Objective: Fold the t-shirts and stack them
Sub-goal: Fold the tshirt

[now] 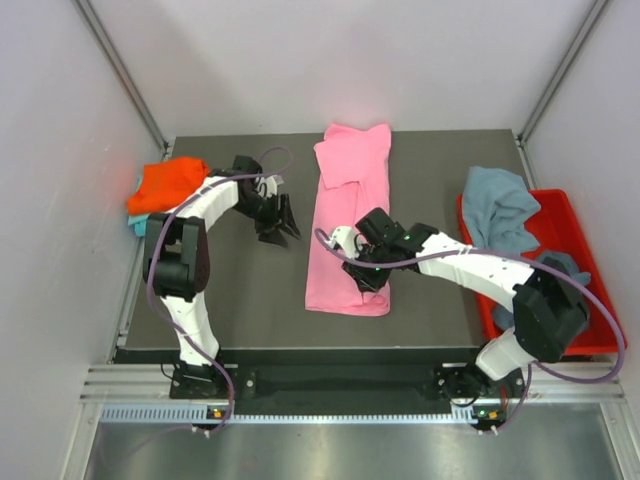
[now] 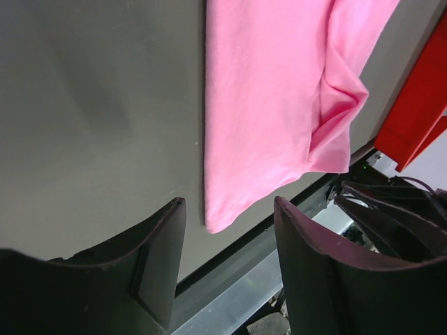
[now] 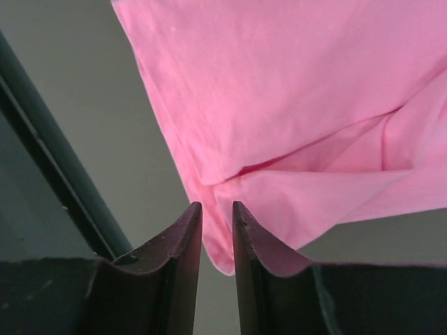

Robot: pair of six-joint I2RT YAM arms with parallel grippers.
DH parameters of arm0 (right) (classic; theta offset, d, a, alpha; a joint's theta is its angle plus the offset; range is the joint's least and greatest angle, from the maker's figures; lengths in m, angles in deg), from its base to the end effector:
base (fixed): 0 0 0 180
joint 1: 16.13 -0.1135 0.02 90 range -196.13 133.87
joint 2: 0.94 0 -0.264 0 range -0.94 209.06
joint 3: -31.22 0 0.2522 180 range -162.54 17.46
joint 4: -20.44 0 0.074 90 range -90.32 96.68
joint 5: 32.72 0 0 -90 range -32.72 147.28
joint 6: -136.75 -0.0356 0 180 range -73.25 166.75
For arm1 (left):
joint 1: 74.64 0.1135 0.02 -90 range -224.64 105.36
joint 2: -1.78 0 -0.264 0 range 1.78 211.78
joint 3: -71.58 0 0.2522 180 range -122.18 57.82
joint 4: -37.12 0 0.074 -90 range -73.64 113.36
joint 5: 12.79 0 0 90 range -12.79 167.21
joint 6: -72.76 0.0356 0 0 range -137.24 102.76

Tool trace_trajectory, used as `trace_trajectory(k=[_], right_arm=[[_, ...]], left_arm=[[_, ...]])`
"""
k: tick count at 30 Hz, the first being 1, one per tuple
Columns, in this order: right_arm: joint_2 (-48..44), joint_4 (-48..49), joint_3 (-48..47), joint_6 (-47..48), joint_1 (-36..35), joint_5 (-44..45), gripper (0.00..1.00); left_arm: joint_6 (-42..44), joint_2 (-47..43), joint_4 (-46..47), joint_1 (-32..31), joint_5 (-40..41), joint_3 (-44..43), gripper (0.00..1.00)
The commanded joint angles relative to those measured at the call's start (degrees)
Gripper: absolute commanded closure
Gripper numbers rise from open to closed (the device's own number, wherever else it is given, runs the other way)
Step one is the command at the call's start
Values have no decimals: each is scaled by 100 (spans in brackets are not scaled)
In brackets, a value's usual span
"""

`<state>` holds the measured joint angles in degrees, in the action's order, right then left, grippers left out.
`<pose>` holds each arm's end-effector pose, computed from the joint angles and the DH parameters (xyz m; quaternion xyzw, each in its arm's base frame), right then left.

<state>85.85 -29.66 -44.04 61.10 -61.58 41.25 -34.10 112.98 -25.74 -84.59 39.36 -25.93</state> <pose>0.2061 0.2234 0.2315 -0.5082 0.8152 0.1953 0.1975 0.3747 -0.0879 0.2006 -0.0187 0.9400 -0.3390 0.0331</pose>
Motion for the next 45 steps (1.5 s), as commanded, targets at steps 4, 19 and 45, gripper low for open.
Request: trace_trajectory(k=[4, 19, 45], right_arm=[[-127, -154, 120, 1166, -446, 1101, 74], [-3, -470, -12, 1571, -939, 901, 71], [497, -93, 164, 1747, -1045, 1752, 83]], left_arm=[[-107, 78, 93, 64, -224, -406, 41], [-142, -19, 85, 143, -241, -414, 40], [-318, -125, 243, 231, -346, -283, 40]])
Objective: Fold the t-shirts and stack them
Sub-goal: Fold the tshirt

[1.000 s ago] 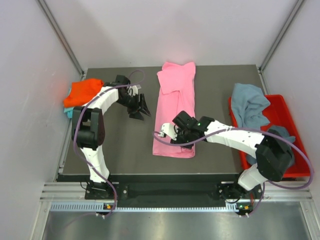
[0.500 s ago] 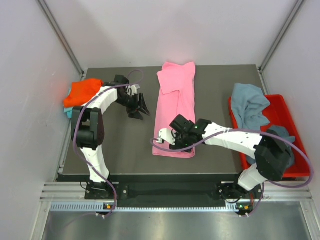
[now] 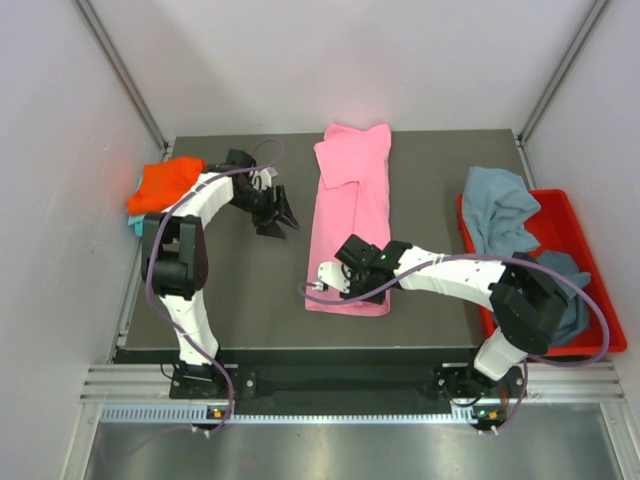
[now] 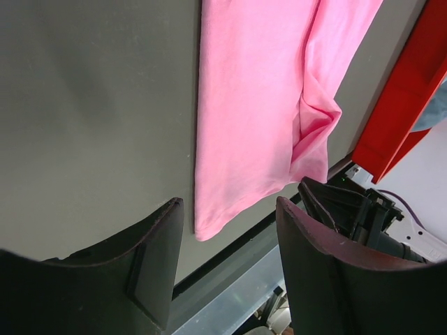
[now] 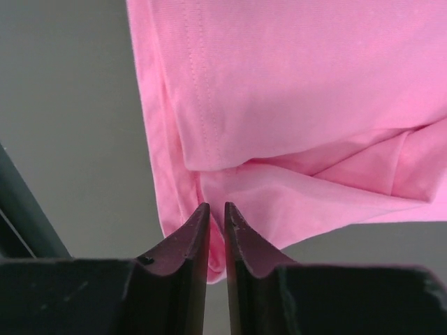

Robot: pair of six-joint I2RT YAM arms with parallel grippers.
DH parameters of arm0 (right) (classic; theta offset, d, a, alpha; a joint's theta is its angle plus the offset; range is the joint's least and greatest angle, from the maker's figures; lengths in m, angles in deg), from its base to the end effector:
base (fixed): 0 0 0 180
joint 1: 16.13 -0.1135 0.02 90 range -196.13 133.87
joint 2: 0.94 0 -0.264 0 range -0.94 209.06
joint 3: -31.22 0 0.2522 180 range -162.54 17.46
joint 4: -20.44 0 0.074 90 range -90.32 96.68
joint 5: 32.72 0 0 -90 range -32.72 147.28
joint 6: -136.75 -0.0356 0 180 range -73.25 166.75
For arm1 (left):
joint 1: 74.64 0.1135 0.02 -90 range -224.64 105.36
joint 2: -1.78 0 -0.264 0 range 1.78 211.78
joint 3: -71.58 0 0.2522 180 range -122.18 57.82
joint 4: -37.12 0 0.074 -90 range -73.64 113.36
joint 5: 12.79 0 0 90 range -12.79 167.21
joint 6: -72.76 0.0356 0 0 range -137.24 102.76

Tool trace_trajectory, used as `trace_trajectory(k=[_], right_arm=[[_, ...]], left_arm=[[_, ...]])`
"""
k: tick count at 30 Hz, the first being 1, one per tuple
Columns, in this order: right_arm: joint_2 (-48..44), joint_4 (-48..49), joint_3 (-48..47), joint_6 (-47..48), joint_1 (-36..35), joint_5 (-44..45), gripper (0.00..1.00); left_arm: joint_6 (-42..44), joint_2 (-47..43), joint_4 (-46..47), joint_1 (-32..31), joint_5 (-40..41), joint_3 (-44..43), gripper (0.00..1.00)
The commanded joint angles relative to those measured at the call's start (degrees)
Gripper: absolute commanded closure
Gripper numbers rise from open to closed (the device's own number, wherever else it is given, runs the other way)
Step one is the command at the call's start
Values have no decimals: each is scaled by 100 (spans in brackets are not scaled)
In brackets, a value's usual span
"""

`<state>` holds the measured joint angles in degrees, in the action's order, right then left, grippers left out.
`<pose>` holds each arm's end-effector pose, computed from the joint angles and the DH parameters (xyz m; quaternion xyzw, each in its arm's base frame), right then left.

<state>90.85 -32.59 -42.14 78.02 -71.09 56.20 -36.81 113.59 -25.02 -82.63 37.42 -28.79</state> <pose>0.1730 0.2479 0.1937 -0.6756 0.7194 0.0422 0.1557 0.3869 -0.0773 0.2114 -0.0455 0.9308 -0.3591 0.0502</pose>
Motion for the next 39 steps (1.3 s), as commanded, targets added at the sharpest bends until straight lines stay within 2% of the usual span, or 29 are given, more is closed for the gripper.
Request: trace_trajectory(k=[1, 4, 6, 20, 29, 39], right_arm=[[-3, 226, -35, 46, -85, 310, 86], [-12, 279, -44, 46, -94, 407, 97], [-21, 288, -61, 29, -103, 442, 100], [-389, -46, -465, 29, -111, 135, 100], [-837, -151, -316, -42, -155, -111, 100], [-698, -178, -342, -59, -147, -647, 100]], left_arm=[[-55, -195, 180, 34, -152, 4, 40], [-73, -212, 206, 34, -161, 4, 40], [-73, -212, 215, 34, -143, 12, 40], [-64, -239, 224, 43, -64, 100, 40], [-64, -221, 268, 43, -29, 127, 40], [-55, -195, 277, 43, 24, 127, 40]])
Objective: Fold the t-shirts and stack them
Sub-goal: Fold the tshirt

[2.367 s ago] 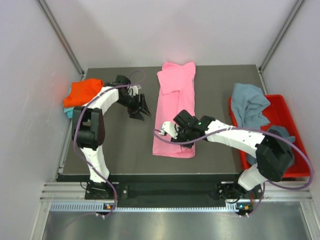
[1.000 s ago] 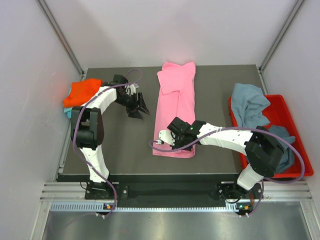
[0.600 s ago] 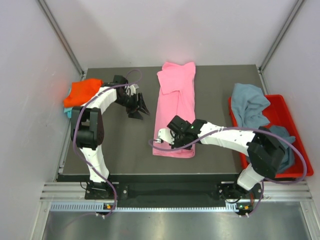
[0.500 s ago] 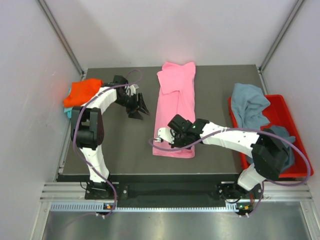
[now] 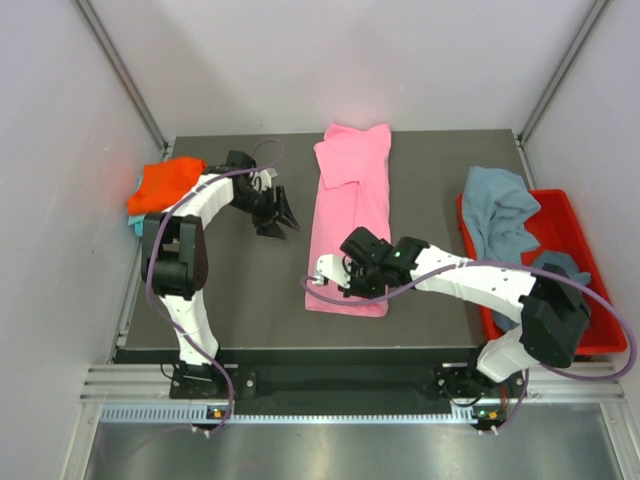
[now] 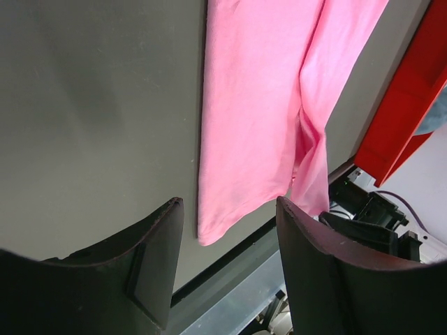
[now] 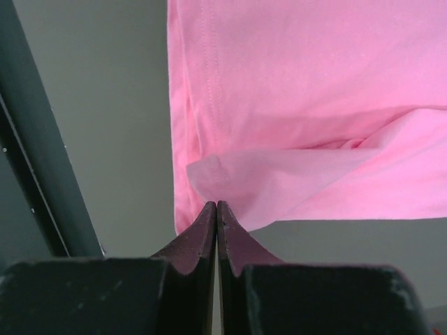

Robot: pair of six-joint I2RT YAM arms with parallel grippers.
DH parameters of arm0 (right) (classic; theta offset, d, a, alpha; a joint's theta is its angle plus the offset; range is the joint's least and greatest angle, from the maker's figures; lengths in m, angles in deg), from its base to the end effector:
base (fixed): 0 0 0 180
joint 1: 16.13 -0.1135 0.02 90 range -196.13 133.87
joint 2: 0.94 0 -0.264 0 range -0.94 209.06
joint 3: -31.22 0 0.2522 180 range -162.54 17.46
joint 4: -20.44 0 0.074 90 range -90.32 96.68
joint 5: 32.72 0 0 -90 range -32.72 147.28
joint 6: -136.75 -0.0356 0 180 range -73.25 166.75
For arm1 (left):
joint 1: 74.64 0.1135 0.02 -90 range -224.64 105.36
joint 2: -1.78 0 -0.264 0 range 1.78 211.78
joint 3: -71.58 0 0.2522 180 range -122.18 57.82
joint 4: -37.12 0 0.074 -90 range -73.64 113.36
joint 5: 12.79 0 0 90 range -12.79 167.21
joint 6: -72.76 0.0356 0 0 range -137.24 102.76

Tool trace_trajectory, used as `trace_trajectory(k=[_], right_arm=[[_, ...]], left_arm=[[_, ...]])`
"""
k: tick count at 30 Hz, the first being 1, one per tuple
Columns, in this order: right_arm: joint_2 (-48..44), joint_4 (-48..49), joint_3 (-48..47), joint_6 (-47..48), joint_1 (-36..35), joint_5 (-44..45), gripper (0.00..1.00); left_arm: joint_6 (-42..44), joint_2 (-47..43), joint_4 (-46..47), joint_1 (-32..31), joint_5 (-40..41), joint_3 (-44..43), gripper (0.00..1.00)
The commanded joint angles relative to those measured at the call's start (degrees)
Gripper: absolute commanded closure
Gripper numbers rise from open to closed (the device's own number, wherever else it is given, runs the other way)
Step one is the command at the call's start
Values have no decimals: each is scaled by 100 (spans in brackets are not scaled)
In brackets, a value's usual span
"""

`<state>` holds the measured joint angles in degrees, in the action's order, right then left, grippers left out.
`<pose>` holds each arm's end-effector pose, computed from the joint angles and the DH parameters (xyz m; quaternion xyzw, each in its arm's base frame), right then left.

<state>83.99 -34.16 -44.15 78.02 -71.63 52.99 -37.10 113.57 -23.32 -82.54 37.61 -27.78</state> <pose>0.1638 0.2431 0.2360 -0.6751 0.7021 0.0826 0.2108 0.3873 -0.0767 0.2074 -0.0468 0.9306 -0.3588 0.0557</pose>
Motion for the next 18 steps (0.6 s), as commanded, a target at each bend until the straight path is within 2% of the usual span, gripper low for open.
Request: trace_trajectory(k=[1, 7, 11, 13, 15, 16, 18], right_arm=[[41, -12, -176, -59, -92, -422, 100], [323, 225, -291, -42, -92, -441, 99], [297, 313, -387, -129, -66, -362, 60], [87, 322, -449, -313, 22, -256, 49], [-107, 340, -536, -594, 337, -361, 48], [-273, 366, -572, -1083, 513, -449, 47], [-353, 392, -659, -1735, 1355, -1051, 47]], left_arm=[[-18, -192, 106, 34, 22, 35, 40], [-18, -228, 106, 34, 66, 61, 40], [-1, -254, 115, 34, 127, 61, 39], [69, -289, 97, 34, 145, 105, 38], [105, -385, 97, 34, 154, 193, 37], [96, -403, 97, 43, 136, 315, 35], [-61, -473, 176, 52, 5, 500, 33]])
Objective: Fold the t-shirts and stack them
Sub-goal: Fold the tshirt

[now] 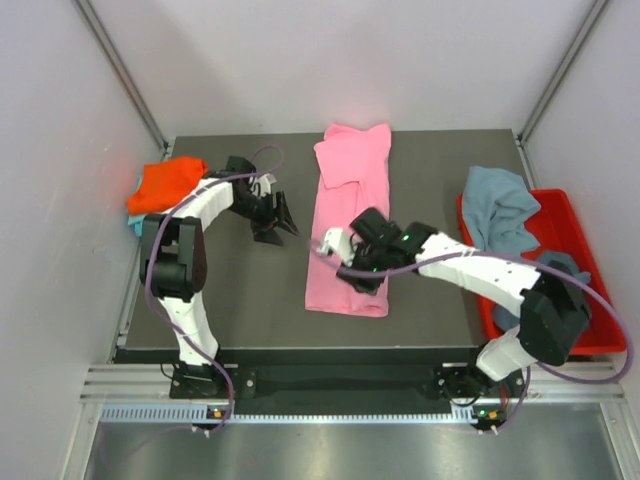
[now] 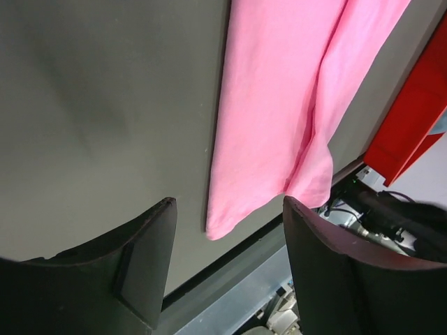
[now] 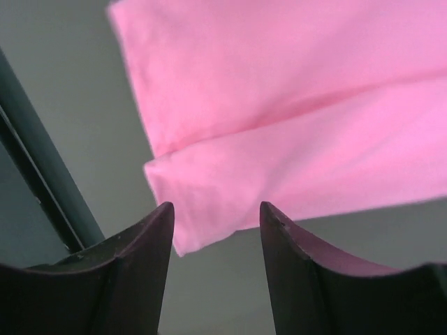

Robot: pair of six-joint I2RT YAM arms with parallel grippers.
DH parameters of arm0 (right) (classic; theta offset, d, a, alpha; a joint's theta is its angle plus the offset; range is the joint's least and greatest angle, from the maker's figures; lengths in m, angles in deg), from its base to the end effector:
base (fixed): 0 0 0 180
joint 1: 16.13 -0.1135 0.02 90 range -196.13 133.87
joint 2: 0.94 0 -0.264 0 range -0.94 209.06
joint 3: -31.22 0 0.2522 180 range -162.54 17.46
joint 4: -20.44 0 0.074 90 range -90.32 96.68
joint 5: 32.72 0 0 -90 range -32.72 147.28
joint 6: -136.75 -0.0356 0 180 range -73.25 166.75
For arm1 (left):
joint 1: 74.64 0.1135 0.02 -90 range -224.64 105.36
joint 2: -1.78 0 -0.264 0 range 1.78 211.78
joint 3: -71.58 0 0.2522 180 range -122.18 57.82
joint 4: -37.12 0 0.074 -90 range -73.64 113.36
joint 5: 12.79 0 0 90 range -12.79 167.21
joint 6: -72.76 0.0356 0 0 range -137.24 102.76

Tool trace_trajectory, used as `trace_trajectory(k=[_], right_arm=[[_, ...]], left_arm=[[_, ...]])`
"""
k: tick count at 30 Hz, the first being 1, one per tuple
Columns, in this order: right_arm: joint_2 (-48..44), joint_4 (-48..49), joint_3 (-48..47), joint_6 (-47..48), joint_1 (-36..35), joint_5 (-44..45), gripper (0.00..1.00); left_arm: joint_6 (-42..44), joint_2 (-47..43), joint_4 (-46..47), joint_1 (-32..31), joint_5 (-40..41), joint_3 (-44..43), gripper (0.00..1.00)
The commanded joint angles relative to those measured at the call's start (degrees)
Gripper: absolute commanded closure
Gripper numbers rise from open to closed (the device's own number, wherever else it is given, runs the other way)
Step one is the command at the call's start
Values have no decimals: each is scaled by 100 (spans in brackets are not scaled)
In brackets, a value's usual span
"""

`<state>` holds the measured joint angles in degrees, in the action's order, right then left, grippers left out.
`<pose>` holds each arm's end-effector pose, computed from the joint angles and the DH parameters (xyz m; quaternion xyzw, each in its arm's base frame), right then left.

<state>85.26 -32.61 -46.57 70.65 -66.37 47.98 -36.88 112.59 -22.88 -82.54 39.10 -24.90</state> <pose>0.1901 0.2375 0.2442 -0.5982 0.7587 0.1325 0.2213 0.3790 -0.0748 0.1996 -0.0515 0.9360 -0.3448 0.0482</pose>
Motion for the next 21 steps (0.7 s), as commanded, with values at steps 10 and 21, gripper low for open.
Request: trace_trajectory(k=[10, 21], right_arm=[[-24, 2081, 1839, -5041, 4012, -4140, 51], [-33, 2892, 3160, -6011, 4101, -4810, 52]], left_arm=[[-611, -533, 774, 26, -672, 1266, 34], [-374, -472, 625, -308, -294, 1276, 34]])
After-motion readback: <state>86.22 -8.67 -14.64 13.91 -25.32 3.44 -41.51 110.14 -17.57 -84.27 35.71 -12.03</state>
